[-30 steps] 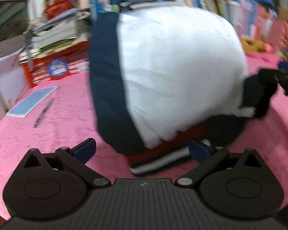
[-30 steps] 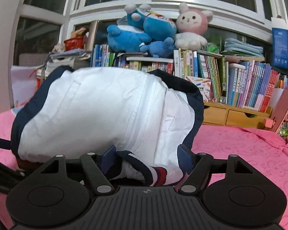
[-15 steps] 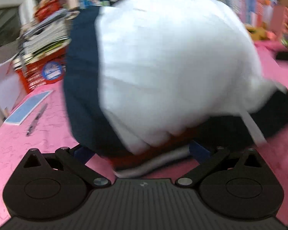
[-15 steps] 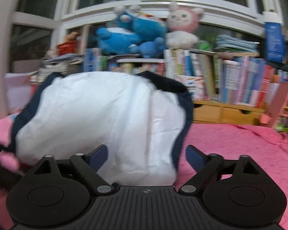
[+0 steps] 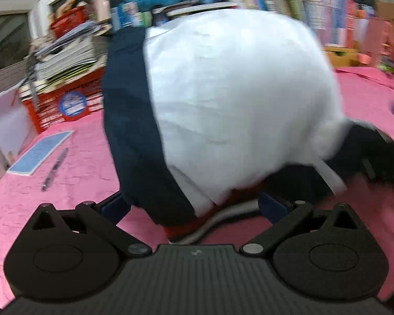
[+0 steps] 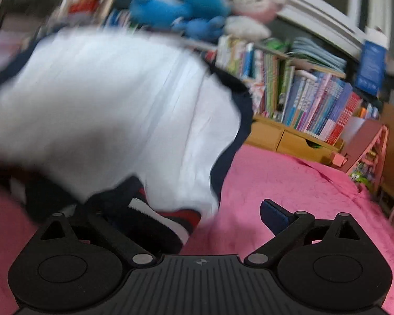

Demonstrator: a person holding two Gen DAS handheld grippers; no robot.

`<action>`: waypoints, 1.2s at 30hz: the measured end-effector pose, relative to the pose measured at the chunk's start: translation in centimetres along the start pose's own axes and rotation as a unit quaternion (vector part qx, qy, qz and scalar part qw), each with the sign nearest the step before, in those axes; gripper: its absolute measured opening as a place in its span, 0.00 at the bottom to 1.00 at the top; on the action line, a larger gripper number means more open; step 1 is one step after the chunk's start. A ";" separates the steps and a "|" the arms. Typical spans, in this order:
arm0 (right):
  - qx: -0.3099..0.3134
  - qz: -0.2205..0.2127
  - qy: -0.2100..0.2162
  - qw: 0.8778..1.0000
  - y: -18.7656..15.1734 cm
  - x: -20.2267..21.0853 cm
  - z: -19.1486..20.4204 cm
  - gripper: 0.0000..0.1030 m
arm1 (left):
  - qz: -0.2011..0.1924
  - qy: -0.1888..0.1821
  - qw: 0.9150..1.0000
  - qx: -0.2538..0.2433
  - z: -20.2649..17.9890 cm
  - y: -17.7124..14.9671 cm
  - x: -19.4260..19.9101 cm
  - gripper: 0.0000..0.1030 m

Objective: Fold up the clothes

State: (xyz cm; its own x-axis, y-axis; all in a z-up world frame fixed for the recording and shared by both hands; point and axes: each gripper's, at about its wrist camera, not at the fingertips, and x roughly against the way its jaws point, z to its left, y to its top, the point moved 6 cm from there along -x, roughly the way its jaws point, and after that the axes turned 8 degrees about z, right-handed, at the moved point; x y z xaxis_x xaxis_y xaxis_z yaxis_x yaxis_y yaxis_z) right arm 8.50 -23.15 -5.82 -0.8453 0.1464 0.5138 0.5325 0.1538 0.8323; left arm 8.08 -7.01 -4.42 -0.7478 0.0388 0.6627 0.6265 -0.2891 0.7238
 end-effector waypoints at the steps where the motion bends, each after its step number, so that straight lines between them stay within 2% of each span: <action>1: -0.021 -0.011 0.013 1.000 0.6 0.3 -0.5 0.96 | -0.002 -0.004 1.000 -0.009 -0.7 -0.3 0.3 1.00; 8: -0.092 -0.039 0.038 0.994 3.5 1.5 -2.9 0.96 | -0.008 -0.041 0.998 -0.038 -4.5 -0.8 0.8 1.00; 12: -0.120 -0.062 0.048 0.990 4.9 2.4 -4.7 0.96 | -0.017 -0.034 0.998 -0.049 -5.5 -0.4 0.7 1.00; 14: -0.127 -0.069 0.045 0.989 5.5 2.7 -5.6 0.96 | -0.026 -0.014 0.998 -0.046 -4.9 0.2 0.3 1.00; 18: -0.139 -0.079 0.036 0.986 5.5 3.4 -7.2 0.98 | -0.026 0.061 0.998 -0.021 -1.8 1.1 -1.0 1.00; 24: -0.150 -0.086 0.038 0.984 5.1 4.0 -8.2 1.00 | -0.065 0.075 0.995 0.021 2.2 2.0 1.5 1.00; 27: -0.146 -0.098 0.032 0.984 5.2 4.6 -8.0 1.00 | -0.086 0.061 0.994 0.040 2.6 2.4 3.8 1.00; 30: -0.136 -0.111 0.010 0.984 5.8 4.9 -8.2 1.00 | -0.095 0.041 0.994 0.022 1.5 2.4 4.4 1.00; 33: -0.131 -0.099 -0.008 0.986 6.0 4.5 -8.5 1.00 | -0.088 0.071 0.994 -0.010 0.7 2.7 2.2 1.00; 36: -0.112 -0.088 -0.002 0.990 5.0 4.3 -8.2 1.00 | -0.073 0.126 0.989 0.004 1.6 3.0 0.6 1.00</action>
State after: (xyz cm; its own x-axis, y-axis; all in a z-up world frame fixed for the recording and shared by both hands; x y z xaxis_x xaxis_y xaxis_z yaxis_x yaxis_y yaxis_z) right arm 7.14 -29.77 2.23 -0.9237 0.1404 0.3564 0.3539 -0.0432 0.9343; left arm 9.89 -6.31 -1.57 -0.8612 -0.1596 0.4826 0.5082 -0.2903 0.8109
